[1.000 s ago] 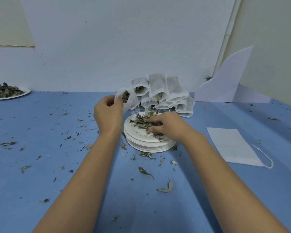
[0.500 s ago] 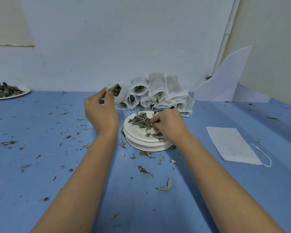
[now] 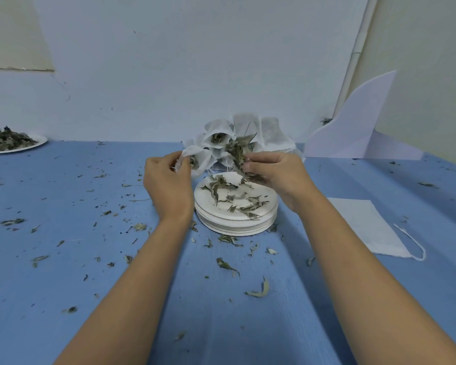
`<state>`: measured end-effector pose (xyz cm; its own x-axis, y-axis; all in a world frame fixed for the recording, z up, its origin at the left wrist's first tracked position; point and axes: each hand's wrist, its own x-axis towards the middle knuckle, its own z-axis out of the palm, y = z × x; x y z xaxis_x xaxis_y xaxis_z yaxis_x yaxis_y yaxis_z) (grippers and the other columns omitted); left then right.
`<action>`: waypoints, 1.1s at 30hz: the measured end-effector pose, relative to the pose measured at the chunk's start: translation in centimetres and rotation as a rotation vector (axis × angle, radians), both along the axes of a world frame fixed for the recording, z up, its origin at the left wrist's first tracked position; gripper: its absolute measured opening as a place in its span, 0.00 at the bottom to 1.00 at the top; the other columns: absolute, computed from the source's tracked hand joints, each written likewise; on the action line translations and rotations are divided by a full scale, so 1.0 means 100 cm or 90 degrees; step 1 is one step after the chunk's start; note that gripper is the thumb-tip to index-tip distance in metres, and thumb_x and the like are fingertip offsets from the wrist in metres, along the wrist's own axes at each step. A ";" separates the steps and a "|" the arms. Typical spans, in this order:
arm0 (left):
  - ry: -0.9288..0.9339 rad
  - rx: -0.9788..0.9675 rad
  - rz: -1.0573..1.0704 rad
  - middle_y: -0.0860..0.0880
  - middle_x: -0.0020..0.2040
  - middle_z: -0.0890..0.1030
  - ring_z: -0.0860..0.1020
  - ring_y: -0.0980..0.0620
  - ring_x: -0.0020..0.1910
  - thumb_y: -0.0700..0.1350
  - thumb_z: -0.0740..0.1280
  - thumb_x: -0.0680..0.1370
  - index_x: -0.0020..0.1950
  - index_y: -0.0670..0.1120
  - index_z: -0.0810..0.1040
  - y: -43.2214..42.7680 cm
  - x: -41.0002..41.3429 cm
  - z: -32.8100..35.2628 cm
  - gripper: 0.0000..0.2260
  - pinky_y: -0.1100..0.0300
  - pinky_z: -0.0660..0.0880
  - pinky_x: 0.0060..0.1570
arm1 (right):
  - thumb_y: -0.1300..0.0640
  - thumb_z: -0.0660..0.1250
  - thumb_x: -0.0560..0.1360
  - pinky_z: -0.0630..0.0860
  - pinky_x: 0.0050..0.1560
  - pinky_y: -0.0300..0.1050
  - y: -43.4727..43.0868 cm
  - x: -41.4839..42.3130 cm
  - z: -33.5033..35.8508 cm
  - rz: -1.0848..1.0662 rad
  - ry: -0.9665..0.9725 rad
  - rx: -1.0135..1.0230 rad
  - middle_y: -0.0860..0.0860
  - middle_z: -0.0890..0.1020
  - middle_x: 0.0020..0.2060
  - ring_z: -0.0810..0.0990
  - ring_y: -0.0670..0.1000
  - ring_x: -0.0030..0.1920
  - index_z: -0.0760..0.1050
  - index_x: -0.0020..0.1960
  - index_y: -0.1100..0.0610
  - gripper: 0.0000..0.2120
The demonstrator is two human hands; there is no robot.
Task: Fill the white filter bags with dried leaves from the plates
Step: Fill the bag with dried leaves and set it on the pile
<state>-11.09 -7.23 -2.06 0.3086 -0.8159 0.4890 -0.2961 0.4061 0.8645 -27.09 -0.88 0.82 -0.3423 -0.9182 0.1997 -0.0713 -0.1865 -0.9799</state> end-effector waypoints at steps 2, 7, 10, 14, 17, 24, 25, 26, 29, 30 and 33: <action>-0.027 -0.006 -0.023 0.45 0.53 0.77 0.73 0.56 0.45 0.46 0.68 0.77 0.57 0.44 0.82 0.003 -0.004 -0.001 0.11 0.80 0.63 0.42 | 0.70 0.72 0.69 0.81 0.42 0.39 0.000 0.000 0.002 0.053 -0.065 -0.007 0.51 0.86 0.37 0.84 0.47 0.38 0.83 0.42 0.55 0.10; -0.047 -0.013 -0.081 0.49 0.48 0.80 0.75 0.58 0.43 0.48 0.68 0.76 0.53 0.46 0.83 0.007 -0.012 0.004 0.09 0.78 0.66 0.41 | 0.69 0.73 0.68 0.81 0.46 0.40 0.002 0.003 0.000 0.096 0.031 0.018 0.50 0.86 0.38 0.84 0.47 0.41 0.84 0.40 0.52 0.11; 0.016 0.034 -0.142 0.55 0.43 0.82 0.76 0.62 0.41 0.48 0.69 0.76 0.51 0.48 0.83 0.008 -0.013 0.007 0.07 0.70 0.71 0.44 | 0.69 0.73 0.68 0.79 0.41 0.35 0.002 0.003 0.000 0.059 0.086 0.026 0.48 0.86 0.36 0.84 0.45 0.39 0.83 0.40 0.51 0.12; 0.122 0.107 -0.244 0.59 0.39 0.80 0.78 0.62 0.41 0.42 0.69 0.75 0.43 0.52 0.81 0.010 -0.015 0.010 0.05 0.65 0.75 0.47 | 0.68 0.74 0.68 0.80 0.41 0.34 0.001 0.003 -0.001 -0.004 0.164 0.035 0.43 0.84 0.32 0.83 0.43 0.35 0.82 0.36 0.47 0.15; 0.167 0.137 -0.296 0.54 0.37 0.80 0.78 0.56 0.41 0.39 0.68 0.75 0.38 0.53 0.79 0.011 -0.017 0.011 0.09 0.61 0.76 0.48 | 0.66 0.75 0.67 0.81 0.48 0.45 -0.001 0.003 -0.004 -0.045 0.215 0.048 0.43 0.83 0.31 0.81 0.47 0.37 0.81 0.32 0.45 0.16; 0.246 0.185 -0.372 0.52 0.37 0.81 0.78 0.56 0.39 0.38 0.66 0.75 0.37 0.51 0.79 0.013 -0.019 0.012 0.10 0.65 0.74 0.37 | 0.66 0.72 0.69 0.81 0.47 0.47 -0.003 0.007 -0.004 -0.120 0.353 0.061 0.50 0.84 0.38 0.81 0.49 0.39 0.84 0.45 0.56 0.08; 0.251 0.183 -0.394 0.54 0.34 0.81 0.78 0.58 0.36 0.38 0.66 0.75 0.37 0.50 0.79 0.014 -0.020 0.012 0.10 0.67 0.74 0.35 | 0.66 0.72 0.69 0.80 0.43 0.44 -0.004 0.008 -0.004 -0.134 0.377 0.059 0.51 0.85 0.39 0.81 0.49 0.39 0.85 0.46 0.57 0.08; 0.249 0.179 -0.415 0.54 0.32 0.80 0.78 0.59 0.33 0.41 0.66 0.76 0.37 0.49 0.79 0.015 -0.022 0.012 0.09 0.67 0.74 0.34 | 0.66 0.71 0.69 0.77 0.41 0.39 -0.005 0.010 -0.005 -0.147 0.403 0.057 0.52 0.85 0.41 0.80 0.48 0.39 0.84 0.47 0.57 0.09; 0.143 0.131 -0.409 0.53 0.36 0.79 0.78 0.60 0.34 0.49 0.70 0.75 0.42 0.49 0.78 0.015 -0.026 0.008 0.05 0.66 0.76 0.38 | 0.67 0.70 0.70 0.74 0.43 0.36 -0.006 0.012 -0.005 -0.170 0.445 0.058 0.52 0.84 0.42 0.78 0.46 0.42 0.84 0.49 0.58 0.10; 0.109 0.101 -0.402 0.54 0.36 0.79 0.77 0.62 0.33 0.48 0.72 0.73 0.43 0.50 0.78 0.015 -0.027 0.006 0.05 0.67 0.76 0.37 | 0.67 0.70 0.70 0.74 0.41 0.35 -0.007 0.012 -0.005 -0.173 0.441 0.054 0.51 0.84 0.41 0.78 0.46 0.41 0.84 0.48 0.57 0.10; 0.043 0.049 -0.411 0.58 0.31 0.76 0.74 0.64 0.28 0.39 0.75 0.70 0.42 0.52 0.76 0.016 -0.026 0.003 0.11 0.69 0.75 0.33 | 0.65 0.72 0.69 0.75 0.38 0.34 -0.006 0.013 -0.004 -0.174 0.390 0.041 0.50 0.84 0.39 0.79 0.45 0.39 0.84 0.47 0.57 0.08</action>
